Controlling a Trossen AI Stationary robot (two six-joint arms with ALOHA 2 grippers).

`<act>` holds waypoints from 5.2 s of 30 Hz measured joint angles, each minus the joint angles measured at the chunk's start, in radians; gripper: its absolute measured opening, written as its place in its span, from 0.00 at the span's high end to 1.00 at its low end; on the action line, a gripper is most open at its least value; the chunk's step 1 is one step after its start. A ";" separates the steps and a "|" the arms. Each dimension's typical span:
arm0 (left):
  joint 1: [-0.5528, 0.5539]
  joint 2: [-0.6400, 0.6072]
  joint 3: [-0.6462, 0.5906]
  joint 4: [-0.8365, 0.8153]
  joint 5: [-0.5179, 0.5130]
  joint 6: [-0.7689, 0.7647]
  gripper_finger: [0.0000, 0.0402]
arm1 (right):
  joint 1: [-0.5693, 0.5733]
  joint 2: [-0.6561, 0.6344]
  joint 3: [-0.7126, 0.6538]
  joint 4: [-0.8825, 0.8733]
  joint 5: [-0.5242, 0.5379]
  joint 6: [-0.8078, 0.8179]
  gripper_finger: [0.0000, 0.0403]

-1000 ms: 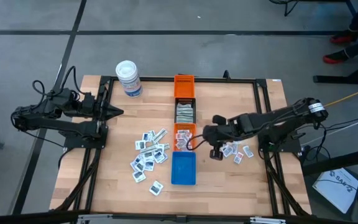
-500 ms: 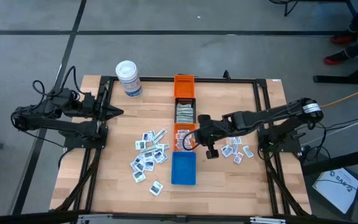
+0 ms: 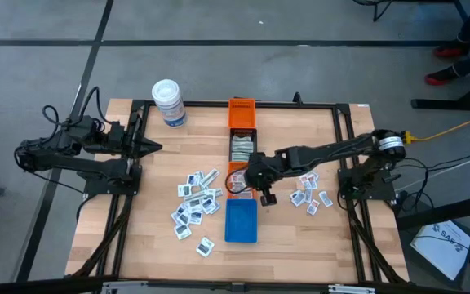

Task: Pick & Place First Aid Supplies
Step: Put the orange ointment pack into the bottom orange bin

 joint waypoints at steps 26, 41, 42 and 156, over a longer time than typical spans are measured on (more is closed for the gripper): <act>0.000 0.000 0.000 0.000 0.000 0.000 0.98 | -0.013 0.015 0.000 -0.037 0.001 0.313 0.45; 0.000 0.000 0.000 0.000 0.000 0.000 0.97 | 0.091 -0.125 -0.001 -0.317 0.000 0.565 0.44; 0.000 0.000 0.000 0.000 0.000 0.000 0.97 | 0.098 -0.133 -0.001 -0.337 0.000 0.586 0.44; 0.000 0.000 0.000 0.000 0.000 0.000 0.98 | -0.082 -0.449 -0.280 -0.364 0.229 1.096 0.87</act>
